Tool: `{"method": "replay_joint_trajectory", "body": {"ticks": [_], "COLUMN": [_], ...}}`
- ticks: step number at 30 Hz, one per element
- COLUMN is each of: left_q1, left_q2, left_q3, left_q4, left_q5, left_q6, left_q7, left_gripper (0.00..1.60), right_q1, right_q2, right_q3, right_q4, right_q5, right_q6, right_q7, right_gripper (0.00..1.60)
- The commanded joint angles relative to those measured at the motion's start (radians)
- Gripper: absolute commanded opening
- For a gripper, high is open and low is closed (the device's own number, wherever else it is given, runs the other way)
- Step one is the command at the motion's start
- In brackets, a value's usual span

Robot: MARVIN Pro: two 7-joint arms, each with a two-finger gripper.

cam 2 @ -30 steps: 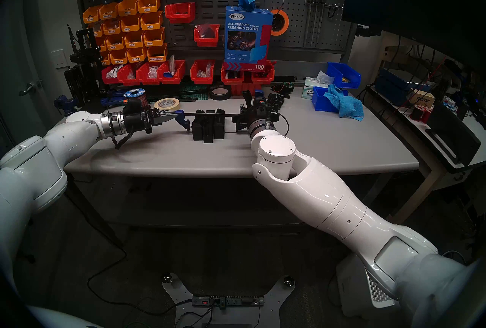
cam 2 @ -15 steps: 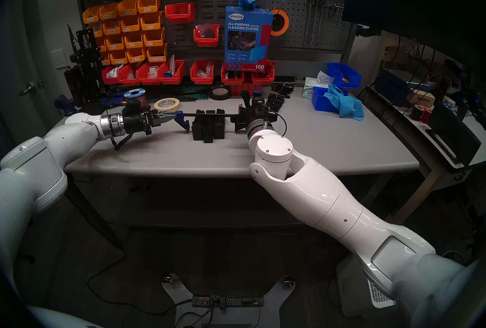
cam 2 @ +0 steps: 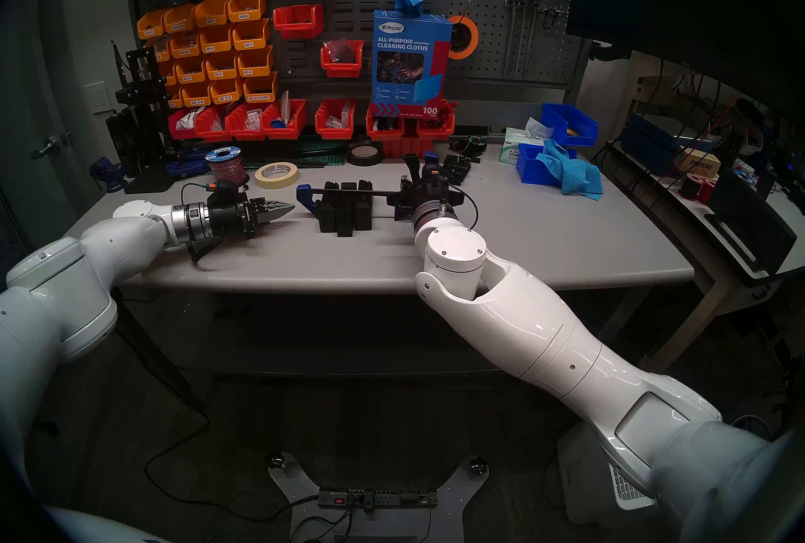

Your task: Clamp the two 3D printed pieces together with the clamp

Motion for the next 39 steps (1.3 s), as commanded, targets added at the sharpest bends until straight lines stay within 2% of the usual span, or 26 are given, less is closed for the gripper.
{"method": "replay_joint_trajectory", "body": {"ticks": [1,20,21,22,31,39], "left_q1": [-0.003,-0.013,-0.018,-0.020,-0.028,-0.057], "left_q2": [0.000,0.003,0.001,0.001,0.001,0.026], "left_q3": [-0.001,0.007,0.008,0.008,0.016,0.018], "left_q4": [-0.005,0.009,0.014,0.015,0.024,0.003], "left_q5": [-0.002,0.005,0.006,0.006,0.013,0.016], "left_q6": [0.006,0.026,0.036,0.038,0.047,0.075], "left_q7": [-0.038,-0.023,-0.016,-0.016,-0.015,-0.046], "left_gripper": [0.00,0.00,0.92,1.60,1.60,1.60], "right_q1": [0.008,0.012,0.009,0.007,-0.007,-0.017], "right_q2": [-0.001,-0.002,0.000,0.001,0.011,0.025], "right_q3": [0.005,-0.002,-0.002,-0.002,-0.002,-0.002], "right_q4": [-0.009,-0.008,-0.012,-0.013,-0.028,-0.041], "right_q5": [-0.009,-0.012,-0.012,-0.013,-0.014,-0.013], "right_q6": [-0.017,-0.022,-0.022,-0.023,-0.026,-0.029], "right_q7": [0.003,0.006,0.006,0.006,0.005,0.005], "right_gripper": [0.00,0.00,0.00,0.00,0.00,0.00]}}
